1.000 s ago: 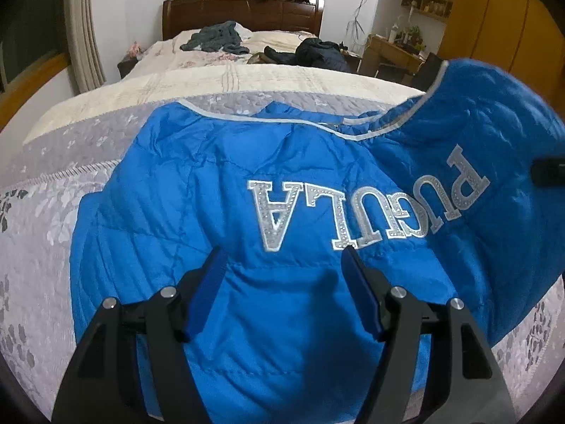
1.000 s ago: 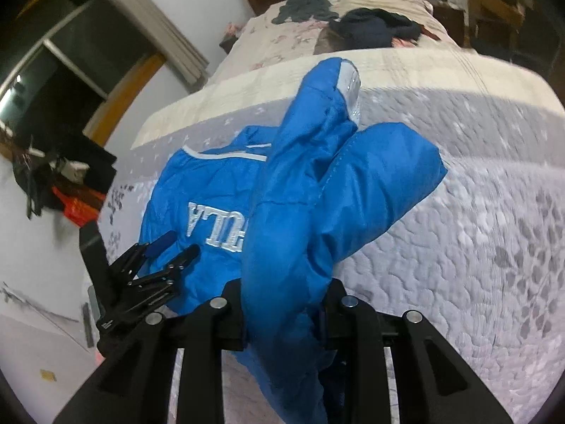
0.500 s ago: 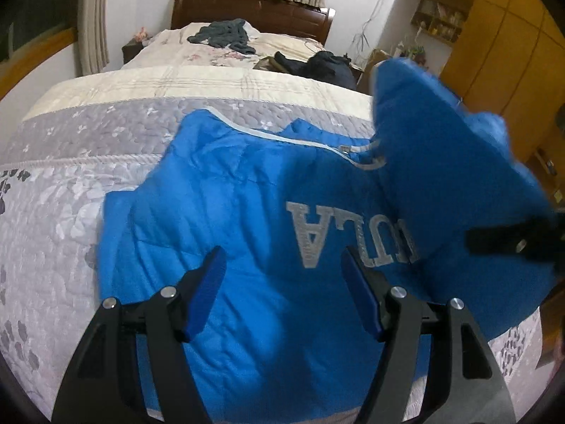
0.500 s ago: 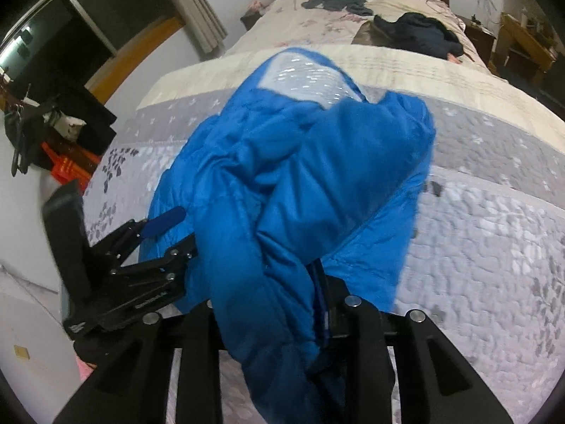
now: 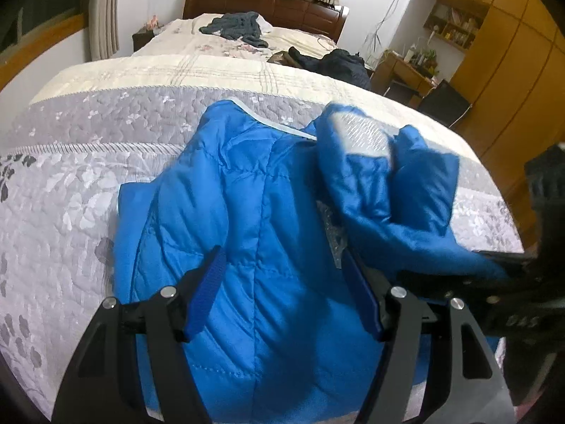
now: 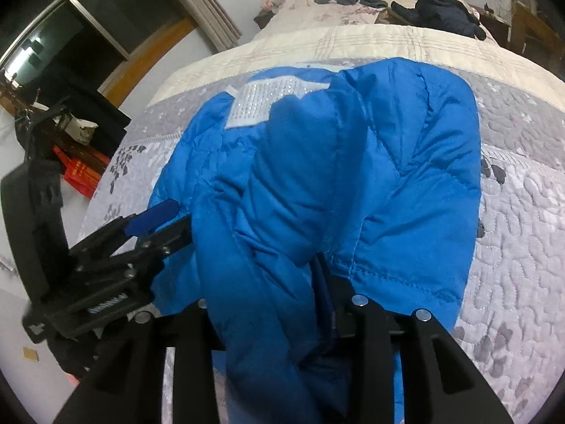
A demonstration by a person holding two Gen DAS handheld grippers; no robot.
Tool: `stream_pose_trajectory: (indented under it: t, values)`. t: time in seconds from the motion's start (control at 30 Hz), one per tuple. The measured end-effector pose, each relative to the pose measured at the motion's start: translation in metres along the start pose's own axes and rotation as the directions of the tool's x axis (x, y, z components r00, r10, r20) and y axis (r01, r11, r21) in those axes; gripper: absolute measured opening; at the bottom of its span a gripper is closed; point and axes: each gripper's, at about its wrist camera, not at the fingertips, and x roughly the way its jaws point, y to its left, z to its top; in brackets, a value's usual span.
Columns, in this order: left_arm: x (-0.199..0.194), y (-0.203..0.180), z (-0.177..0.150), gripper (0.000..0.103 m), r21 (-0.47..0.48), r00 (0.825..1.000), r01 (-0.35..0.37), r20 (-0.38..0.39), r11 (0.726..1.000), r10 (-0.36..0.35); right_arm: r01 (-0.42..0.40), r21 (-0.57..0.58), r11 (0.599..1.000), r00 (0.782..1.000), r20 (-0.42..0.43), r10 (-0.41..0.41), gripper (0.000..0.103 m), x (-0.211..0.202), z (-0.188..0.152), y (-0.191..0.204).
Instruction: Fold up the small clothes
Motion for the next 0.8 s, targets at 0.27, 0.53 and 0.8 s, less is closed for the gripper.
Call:
stream_pose_trajectory:
  t: [0.27,0.53,0.8]
  values:
    - [0.001,0.015,0.001,0.067,-0.066,0.997,0.076,0.003,0.995,-0.076,-0.007,-0.094,0.996,1.000,0.003,0.007,0.069,-0.041,-0.004,0.022]
    - [-0.008,0.014,0.003,0.069,-0.130,0.981,0.195,0.032,0.972,-0.192,-0.124,0.004,0.992,0.986,0.115,0.123,0.072,-0.129,-0.015,-0.022]
    - [0.003,-0.001,0.008,0.072,-0.192,0.946,0.323,0.040,0.927,-0.321,-0.112,0.168,0.979,0.993,0.063,0.103,0.067,-0.088,-0.019,-0.079]
